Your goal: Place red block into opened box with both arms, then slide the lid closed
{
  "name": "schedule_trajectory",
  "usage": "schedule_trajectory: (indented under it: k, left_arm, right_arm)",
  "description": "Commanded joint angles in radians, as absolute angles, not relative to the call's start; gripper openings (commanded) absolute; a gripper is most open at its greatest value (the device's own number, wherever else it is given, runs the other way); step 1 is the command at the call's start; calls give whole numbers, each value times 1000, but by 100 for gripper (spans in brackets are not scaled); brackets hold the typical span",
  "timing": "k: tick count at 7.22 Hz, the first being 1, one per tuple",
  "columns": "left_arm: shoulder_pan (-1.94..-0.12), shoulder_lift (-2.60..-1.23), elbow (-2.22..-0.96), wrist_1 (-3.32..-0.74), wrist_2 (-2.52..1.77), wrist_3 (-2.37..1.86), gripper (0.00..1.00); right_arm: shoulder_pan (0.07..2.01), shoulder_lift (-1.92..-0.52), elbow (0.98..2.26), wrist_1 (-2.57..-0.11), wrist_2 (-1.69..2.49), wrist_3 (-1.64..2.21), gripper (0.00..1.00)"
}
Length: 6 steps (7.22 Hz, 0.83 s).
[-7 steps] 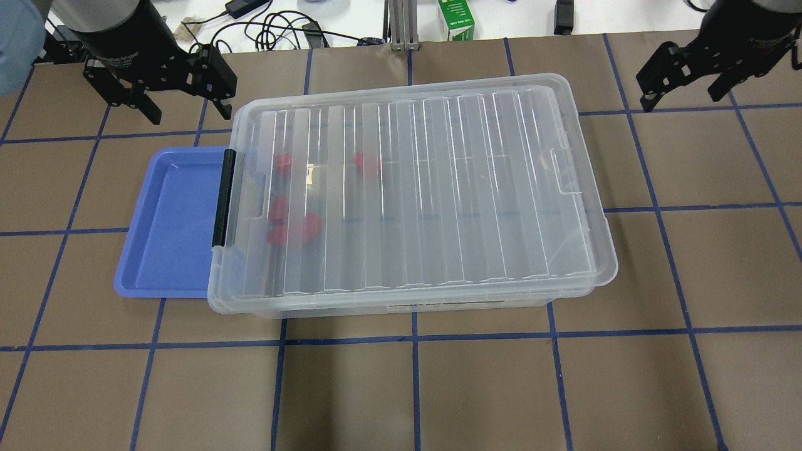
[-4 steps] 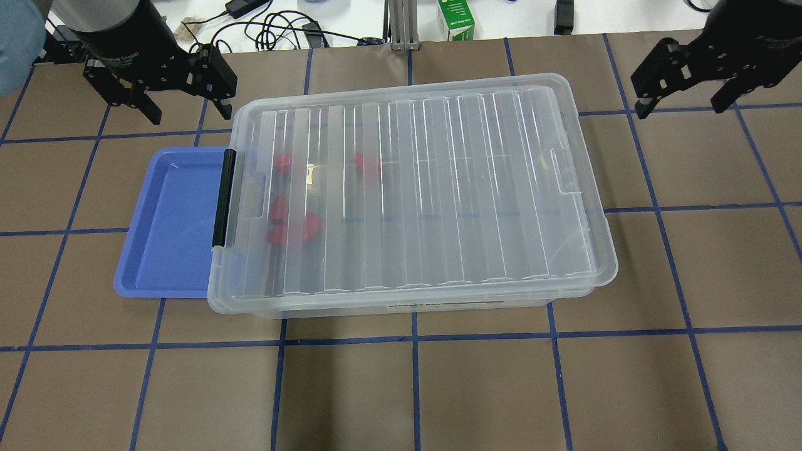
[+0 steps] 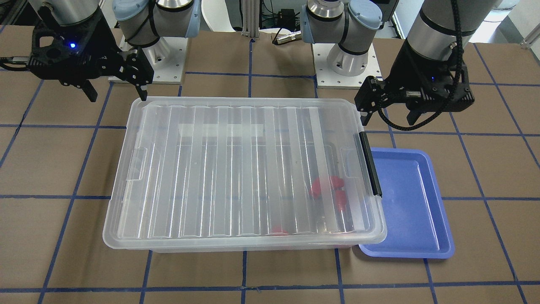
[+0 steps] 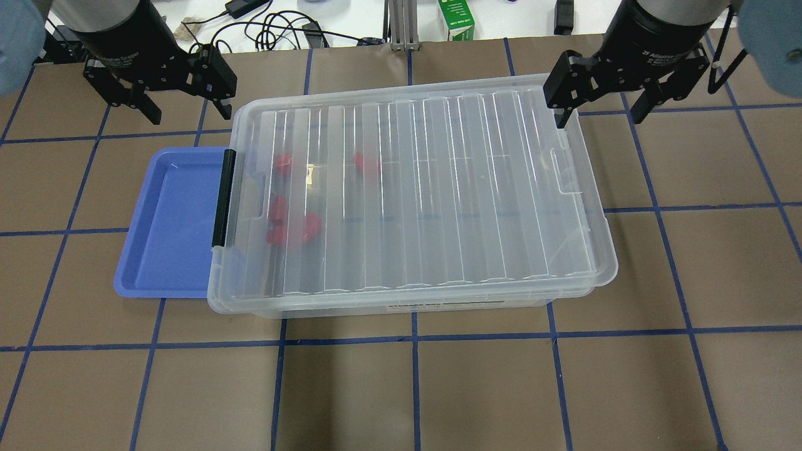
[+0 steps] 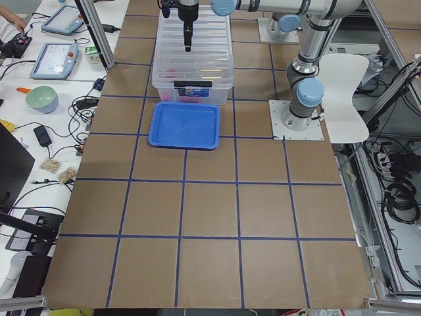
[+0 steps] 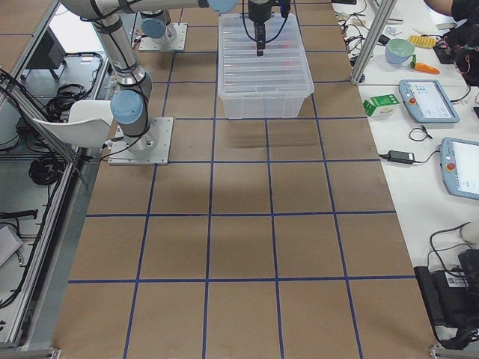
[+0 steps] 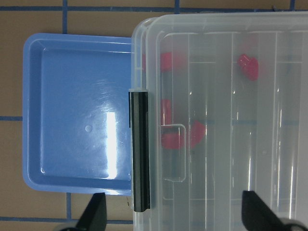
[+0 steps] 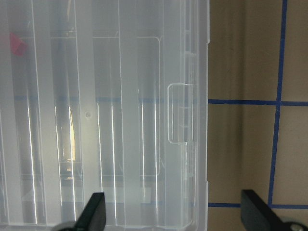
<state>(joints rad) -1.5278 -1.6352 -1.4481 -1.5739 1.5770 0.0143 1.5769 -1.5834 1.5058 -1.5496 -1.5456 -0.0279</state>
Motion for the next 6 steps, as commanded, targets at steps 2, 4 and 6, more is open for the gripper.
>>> schedule_trajectory:
  k: [2, 4, 6]
  left_arm:
    - [-1528, -1635, -1448, -1574, 1577, 15, 100]
    - [-1528, -1632, -1448, -1574, 1577, 14, 100]
    - [-1526, -1632, -1450, -1574, 1577, 15, 100]
  right_arm:
    - [1580, -1580, 1506, -1563, -1546, -26, 100]
    - [1580, -1580, 1508, -1565, -1546, -25, 100]
    - [1580, -1580, 1506, -1563, -1546, -25, 100]
